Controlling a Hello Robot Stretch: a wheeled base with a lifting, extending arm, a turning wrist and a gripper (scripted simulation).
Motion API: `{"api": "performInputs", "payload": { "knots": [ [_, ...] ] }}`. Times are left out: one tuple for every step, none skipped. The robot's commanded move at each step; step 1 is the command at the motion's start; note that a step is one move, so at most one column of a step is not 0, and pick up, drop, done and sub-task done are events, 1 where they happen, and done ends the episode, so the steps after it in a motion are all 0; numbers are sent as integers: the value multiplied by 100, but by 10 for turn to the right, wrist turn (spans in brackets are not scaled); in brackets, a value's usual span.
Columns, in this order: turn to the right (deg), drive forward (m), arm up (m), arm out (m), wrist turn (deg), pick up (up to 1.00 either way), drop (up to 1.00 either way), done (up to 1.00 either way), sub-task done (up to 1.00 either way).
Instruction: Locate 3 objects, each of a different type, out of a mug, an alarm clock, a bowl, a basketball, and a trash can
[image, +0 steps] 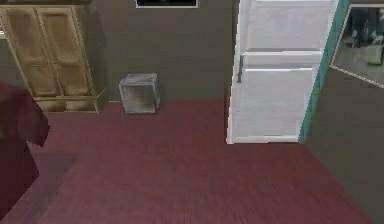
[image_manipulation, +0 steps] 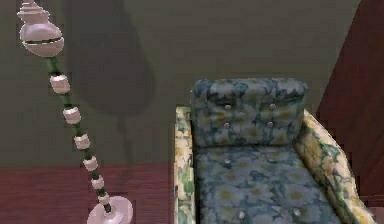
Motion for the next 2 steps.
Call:
{"api": "performInputs", "payload": {
  "knots": [
    [0, 100, 0, 0, 0, 0, 0, 0, 0],
    [0, 100, 0, 0, 0, 0, 0, 0, 0]
  ]
}}
